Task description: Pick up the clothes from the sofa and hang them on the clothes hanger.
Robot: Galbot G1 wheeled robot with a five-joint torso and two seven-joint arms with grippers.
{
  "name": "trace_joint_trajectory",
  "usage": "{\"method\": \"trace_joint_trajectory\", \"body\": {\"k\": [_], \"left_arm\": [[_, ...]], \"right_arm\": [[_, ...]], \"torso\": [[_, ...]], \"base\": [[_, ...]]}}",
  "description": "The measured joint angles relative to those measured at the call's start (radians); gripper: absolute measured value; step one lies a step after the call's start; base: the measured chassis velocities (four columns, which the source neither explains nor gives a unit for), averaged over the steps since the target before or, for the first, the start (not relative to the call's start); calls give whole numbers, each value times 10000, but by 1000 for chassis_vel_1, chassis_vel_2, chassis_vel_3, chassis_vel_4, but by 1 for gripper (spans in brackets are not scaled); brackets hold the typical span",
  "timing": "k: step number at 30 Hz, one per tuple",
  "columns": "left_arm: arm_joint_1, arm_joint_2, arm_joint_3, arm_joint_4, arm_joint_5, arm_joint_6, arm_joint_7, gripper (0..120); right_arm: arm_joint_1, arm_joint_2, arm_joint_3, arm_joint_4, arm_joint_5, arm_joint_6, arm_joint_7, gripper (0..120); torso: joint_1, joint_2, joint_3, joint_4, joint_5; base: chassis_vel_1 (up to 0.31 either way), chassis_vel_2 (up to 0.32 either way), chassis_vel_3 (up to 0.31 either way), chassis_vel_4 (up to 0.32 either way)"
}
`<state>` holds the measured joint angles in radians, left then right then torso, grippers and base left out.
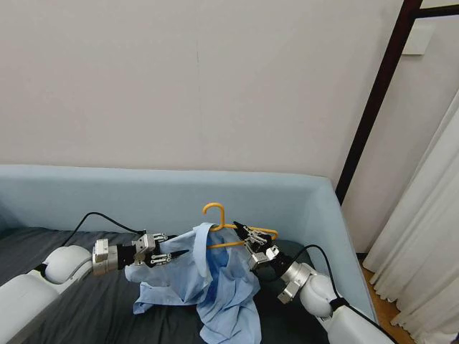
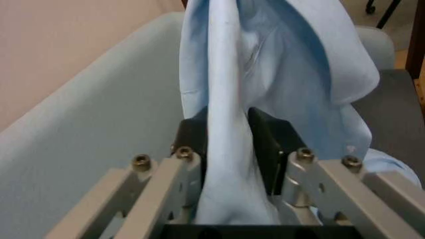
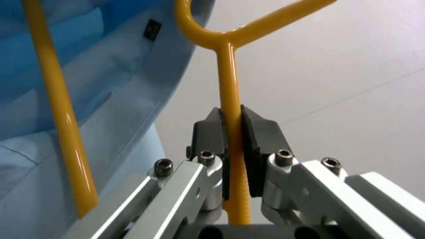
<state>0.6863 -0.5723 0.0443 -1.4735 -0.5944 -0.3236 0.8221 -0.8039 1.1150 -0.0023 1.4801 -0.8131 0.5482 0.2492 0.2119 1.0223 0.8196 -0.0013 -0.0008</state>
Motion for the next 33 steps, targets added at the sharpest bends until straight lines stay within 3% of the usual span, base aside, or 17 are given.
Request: {"method": "trace_joint_trajectory", "body": {"k": [4,14,20,27,29,31,33], "left_arm": [[-1,-67,-20,26,-46,-27,40,8],[125,-154,-304,75,-220,-53,401,7],[59,-308,-339,389,-256,-54,475,7],[-100,-548,-338,794,-250,-8,490,7],[-185,-639,-333,953,-247,19,468,7],[-360,-776,-299,1199,-234,41,403,7],[-396,-797,-291,1241,-231,41,391,7]], "right_arm": [[2,-17,-26,-1,214,-20,0,5],[-15,-55,-252,-130,1187,-136,6,7],[33,-171,-396,-18,2427,-213,10,32],[-192,-240,-174,470,3115,296,-193,52],[-449,-358,-290,794,4003,285,-278,58],[-973,-731,-872,1449,6614,-242,-774,70],[-1089,-833,-1041,1578,7311,-447,-855,74]], "torso": [[0,0,0,0,0],[0,0,0,0,-1],[0,0,0,0,0],[0,0,0,1,-1],[1,0,0,0,-2],[0,0,0,-1,-1],[0,1,0,-2,-2]], "base": [[0,0,0,0],[0,0,0,0],[0,0,0,0],[0,0,0,0],[0,0,0,0],[0,0,0,0],[0,0,0,0]]}}
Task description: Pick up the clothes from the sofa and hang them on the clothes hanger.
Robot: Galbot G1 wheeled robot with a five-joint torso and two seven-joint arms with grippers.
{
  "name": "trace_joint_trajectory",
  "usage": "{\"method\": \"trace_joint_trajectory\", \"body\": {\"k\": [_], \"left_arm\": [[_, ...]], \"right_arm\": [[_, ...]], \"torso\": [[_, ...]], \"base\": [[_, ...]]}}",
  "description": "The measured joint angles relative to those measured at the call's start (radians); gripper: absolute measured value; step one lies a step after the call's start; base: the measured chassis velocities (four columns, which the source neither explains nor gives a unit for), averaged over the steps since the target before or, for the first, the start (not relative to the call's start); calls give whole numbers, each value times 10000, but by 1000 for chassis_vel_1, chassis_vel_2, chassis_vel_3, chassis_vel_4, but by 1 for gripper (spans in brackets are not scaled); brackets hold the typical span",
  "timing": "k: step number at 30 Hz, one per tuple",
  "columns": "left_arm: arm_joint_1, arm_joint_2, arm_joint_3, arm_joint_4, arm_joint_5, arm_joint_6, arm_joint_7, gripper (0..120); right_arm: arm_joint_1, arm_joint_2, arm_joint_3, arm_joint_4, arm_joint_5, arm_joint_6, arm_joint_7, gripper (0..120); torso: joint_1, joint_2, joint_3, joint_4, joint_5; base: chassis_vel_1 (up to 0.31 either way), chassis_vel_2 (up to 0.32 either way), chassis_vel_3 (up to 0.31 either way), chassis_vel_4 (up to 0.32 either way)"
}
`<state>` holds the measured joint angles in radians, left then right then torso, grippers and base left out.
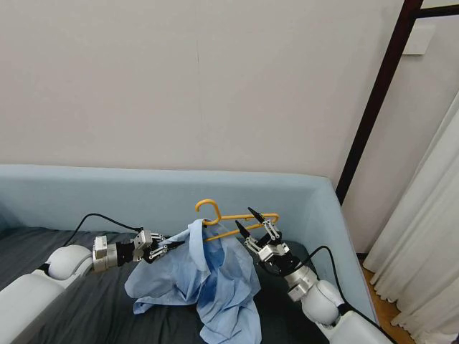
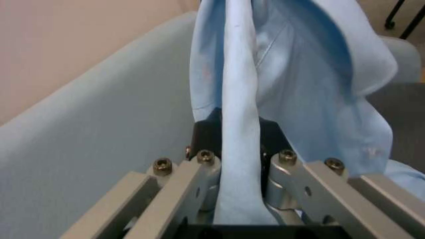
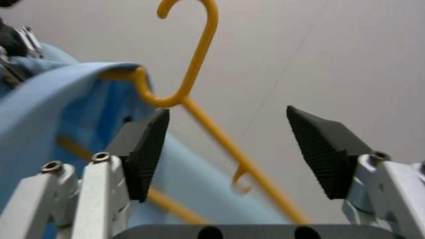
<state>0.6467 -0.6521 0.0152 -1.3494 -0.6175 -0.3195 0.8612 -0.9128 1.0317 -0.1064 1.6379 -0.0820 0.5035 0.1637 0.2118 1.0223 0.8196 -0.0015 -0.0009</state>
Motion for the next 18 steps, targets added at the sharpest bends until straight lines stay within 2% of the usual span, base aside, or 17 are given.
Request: {"method": "trace_joint_trajectory", "body": {"k": [3,4,5,7,9,11,13,14,17,18], "left_arm": [[-157,-78,32,112,12,1,-38,7],[-157,-78,32,112,12,1,-38,7],[-177,-84,37,117,12,1,-41,7],[-252,-99,60,148,13,1,-48,7],[-263,-101,63,153,13,1,-48,7],[-362,-103,97,213,9,-7,-51,7],[-413,-101,115,234,4,-32,-52,7],[-413,-101,115,234,4,-32,-52,7],[-443,-91,120,224,-17,-73,-52,7],[-447,-90,120,217,-27,-78,-52,7]], "right_arm": [[-439,-326,-651,290,3587,-942,-158,88],[-439,-326,-651,290,3587,-942,-158,88],[-476,-348,-718,291,4201,-1055,-219,92],[-524,-345,-845,50,6718,-1265,-827,98],[-524,-335,-852,-10,7107,-1285,-959,99],[-438,-250,-875,-524,9832,-1523,-2161,100],[-315,-138,-891,-985,11501,-1652,-3095,100],[-315,-138,-891,-985,11501,-1652,-3095,100],[-36,206,-826,-1973,13432,-1845,-4823,100],[19,283,-814,-2166,13624,-1857,-5120,100]], "torso": [[0,0,0,0,1],[0,0,0,0,1],[0,0,0,0,1],[0,0,0,2,0],[0,0,0,3,1],[1,0,0,3,2],[1,0,0,2,0],[1,0,0,2,0],[1,0,0,2,0],[1,-1,0,3,0]], "base": [[0,0,0,0],[0,0,0,0],[0,0,0,0],[0,0,0,0],[0,0,0,0],[0,0,0,0],[0,0,0,0],[0,0,0,0],[0,0,0,0],[0,0,0,0]]}}
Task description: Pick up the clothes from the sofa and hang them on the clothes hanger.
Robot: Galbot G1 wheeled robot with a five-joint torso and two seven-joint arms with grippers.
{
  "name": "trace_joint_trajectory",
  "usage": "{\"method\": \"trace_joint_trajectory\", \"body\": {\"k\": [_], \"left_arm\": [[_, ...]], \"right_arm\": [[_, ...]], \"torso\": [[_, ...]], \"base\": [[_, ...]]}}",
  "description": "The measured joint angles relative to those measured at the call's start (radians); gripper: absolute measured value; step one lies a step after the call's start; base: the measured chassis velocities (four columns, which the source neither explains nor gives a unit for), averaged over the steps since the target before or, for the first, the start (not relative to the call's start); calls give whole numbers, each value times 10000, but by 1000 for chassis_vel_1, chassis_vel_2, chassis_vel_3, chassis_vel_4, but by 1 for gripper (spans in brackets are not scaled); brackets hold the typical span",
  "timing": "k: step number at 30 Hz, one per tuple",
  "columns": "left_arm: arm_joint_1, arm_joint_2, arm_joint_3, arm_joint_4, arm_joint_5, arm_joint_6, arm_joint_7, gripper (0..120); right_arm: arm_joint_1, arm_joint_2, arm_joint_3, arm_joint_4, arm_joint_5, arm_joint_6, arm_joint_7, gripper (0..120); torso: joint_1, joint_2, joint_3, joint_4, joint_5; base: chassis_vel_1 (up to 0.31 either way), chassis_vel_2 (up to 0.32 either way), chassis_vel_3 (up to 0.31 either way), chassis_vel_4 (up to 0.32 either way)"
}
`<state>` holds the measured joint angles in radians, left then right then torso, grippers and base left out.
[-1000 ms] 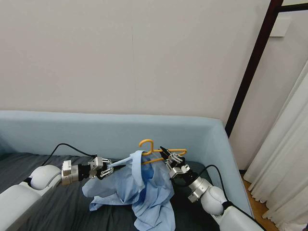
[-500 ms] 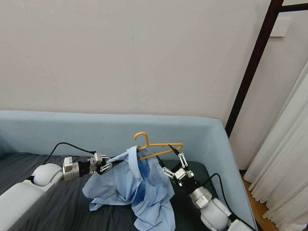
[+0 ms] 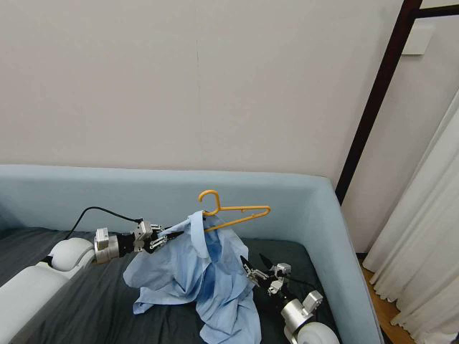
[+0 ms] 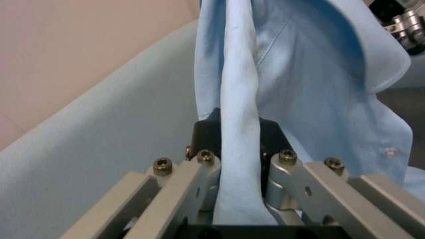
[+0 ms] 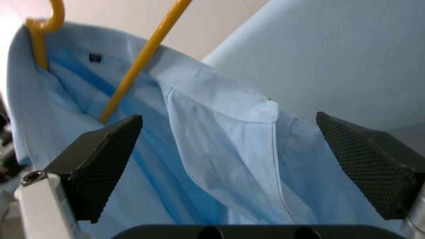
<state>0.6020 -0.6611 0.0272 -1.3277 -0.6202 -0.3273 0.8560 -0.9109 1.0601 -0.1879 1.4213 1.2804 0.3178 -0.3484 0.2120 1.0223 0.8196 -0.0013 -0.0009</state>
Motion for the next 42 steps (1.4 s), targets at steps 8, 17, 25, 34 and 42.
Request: {"method": "trace_joint_trajectory", "body": {"k": [8,17,25,34,42], "left_arm": [[-23,67,-84,-69,-116,-13,0,7],[181,205,-193,-173,-161,-124,-3,7],[268,248,-224,-285,-195,-150,-65,7],[282,173,-229,-294,-197,-157,-97,7],[234,37,-218,-186,-163,-186,-129,7]], "right_arm": [[321,718,81,-2063,-1417,398,-1848,100],[134,987,60,-2228,-2782,804,-1488,100],[183,1184,106,-2335,-3703,1072,-691,73],[88,1184,156,-2157,-4089,1126,-394,41],[34,988,230,-1732,-3462,937,-728,14]], "torso": [[1,0,1,-1,1],[1,1,0,0,0],[0,1,0,0,0],[1,0,0,-1,0],[0,0,0,0,0]], "base": [[0,0,0,0],[0,0,0,0],[0,0,0,0],[0,0,0,0],[0,0,0,0]]}}
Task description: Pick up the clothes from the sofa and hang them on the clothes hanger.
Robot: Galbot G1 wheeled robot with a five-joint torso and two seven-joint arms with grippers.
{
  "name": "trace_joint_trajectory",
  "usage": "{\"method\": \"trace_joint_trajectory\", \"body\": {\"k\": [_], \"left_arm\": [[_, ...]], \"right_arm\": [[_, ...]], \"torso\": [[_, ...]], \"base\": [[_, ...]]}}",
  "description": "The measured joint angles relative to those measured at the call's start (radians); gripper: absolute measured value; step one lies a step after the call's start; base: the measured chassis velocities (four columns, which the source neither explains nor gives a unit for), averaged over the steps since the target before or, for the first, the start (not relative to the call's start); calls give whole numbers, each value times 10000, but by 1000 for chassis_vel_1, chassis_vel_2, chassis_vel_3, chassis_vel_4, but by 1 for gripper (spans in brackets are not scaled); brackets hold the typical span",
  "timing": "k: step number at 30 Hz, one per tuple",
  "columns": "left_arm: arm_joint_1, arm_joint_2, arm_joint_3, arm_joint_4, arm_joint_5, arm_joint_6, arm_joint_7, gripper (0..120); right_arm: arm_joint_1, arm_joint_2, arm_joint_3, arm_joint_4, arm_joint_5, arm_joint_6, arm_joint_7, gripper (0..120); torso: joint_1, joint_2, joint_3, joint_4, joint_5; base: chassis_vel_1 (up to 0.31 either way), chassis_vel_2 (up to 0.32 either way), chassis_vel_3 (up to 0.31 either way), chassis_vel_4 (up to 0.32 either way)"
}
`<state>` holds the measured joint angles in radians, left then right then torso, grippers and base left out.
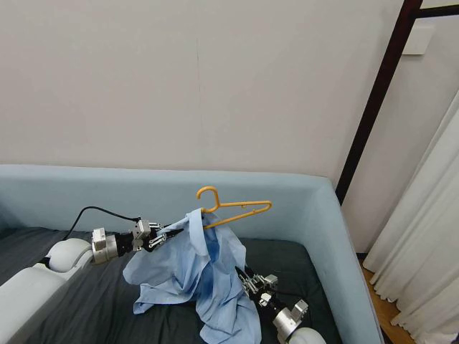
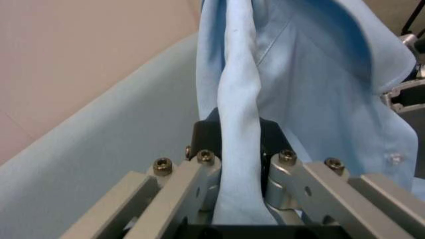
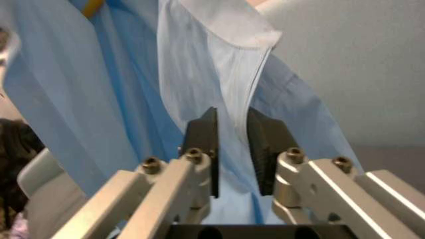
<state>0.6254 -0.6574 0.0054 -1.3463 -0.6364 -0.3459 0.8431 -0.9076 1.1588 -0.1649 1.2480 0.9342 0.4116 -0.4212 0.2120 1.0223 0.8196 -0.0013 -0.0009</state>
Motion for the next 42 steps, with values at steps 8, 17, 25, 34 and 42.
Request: {"method": "trace_joint_trajectory", "body": {"k": [8,17,25,34,42], "left_arm": [[-77,-113,42,202,46,-93,29,7],[-26,-279,70,-77,-481,-589,-12,7],[106,-239,30,-125,-64,-630,124,7],[94,-212,29,-95,415,-596,-106,7],[-46,-59,26,-55,432,-579,-276,7]], "right_arm": [[-221,-236,10,875,1231,-825,205,0],[222,-431,1034,1855,2658,-1600,1218,0],[843,-933,1863,2530,2970,-2605,2366,0],[1310,-1286,2116,2778,2593,-2424,1684,0],[1865,-1483,1940,2227,1582,-2119,877,0]], "torso": [[-1,0,0,0,0],[-1,0,0,-1,1],[-1,0,0,0,1],[-1,0,1,0,1],[-1,0,0,-1,1]], "base": [[0,0,0,0],[0,0,0,0],[0,0,0,0],[0,0,0,0],[0,0,0,0]]}}
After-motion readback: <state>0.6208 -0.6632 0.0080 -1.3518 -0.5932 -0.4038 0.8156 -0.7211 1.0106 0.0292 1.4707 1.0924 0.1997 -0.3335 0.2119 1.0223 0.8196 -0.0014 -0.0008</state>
